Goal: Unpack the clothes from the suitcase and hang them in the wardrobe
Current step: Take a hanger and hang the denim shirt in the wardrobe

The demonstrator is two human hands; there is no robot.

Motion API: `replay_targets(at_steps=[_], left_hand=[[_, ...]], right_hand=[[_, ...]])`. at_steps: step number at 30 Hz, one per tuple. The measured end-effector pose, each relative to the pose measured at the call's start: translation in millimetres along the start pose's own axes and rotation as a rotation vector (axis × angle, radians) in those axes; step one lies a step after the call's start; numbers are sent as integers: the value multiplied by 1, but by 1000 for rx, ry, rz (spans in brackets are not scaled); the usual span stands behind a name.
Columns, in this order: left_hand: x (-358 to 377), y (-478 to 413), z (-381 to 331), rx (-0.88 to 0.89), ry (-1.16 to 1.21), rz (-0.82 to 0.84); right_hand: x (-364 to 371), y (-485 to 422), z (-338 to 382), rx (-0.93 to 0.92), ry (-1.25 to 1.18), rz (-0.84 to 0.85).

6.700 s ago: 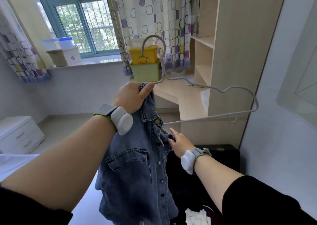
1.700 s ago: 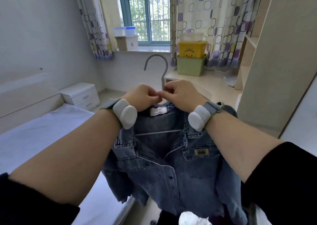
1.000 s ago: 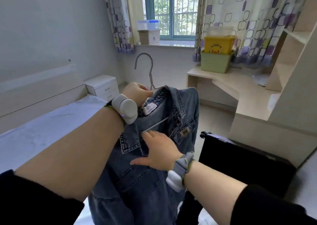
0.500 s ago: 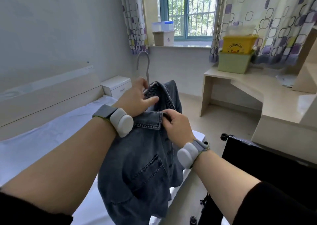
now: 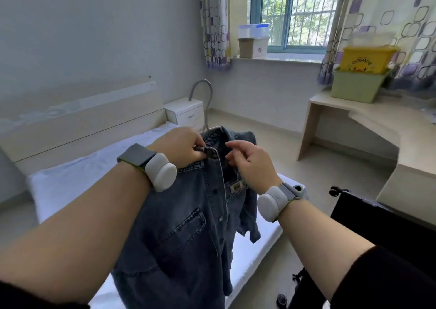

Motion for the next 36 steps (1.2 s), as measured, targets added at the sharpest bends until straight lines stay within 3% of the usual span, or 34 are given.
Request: replay_targets(at_steps=[2, 5, 8, 14, 18, 24, 36], left_hand=[[-4, 13, 11, -21, 20, 11], [-8, 31, 20, -43, 113, 17], [-11, 44, 27, -70, 151, 40], [-32, 84, 44, -206, 162, 16], [-36, 100, 49, -289, 164, 20], [-38, 121, 51, -397, 157, -11], [-40, 152, 50, -608, 112, -174]], right_hand=[[7, 1, -1, -125, 299, 65], [40, 13, 5, -360, 772, 294], [65, 21, 14, -629, 1038, 282], [93, 19, 62, -926, 984, 210], [85, 2, 100, -827, 668, 195], [97, -19, 130, -605, 463, 514], [120, 6, 157, -657, 119, 734]])
Point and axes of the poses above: each hand's wrist, its own y-axis away from the middle knuckle, its own x-axis out of the palm, z = x × y, the point moved 9 cm from there along -y, towards the middle knuckle, and after that the axes turned 14 degrees about y, right-handed, at the moved point
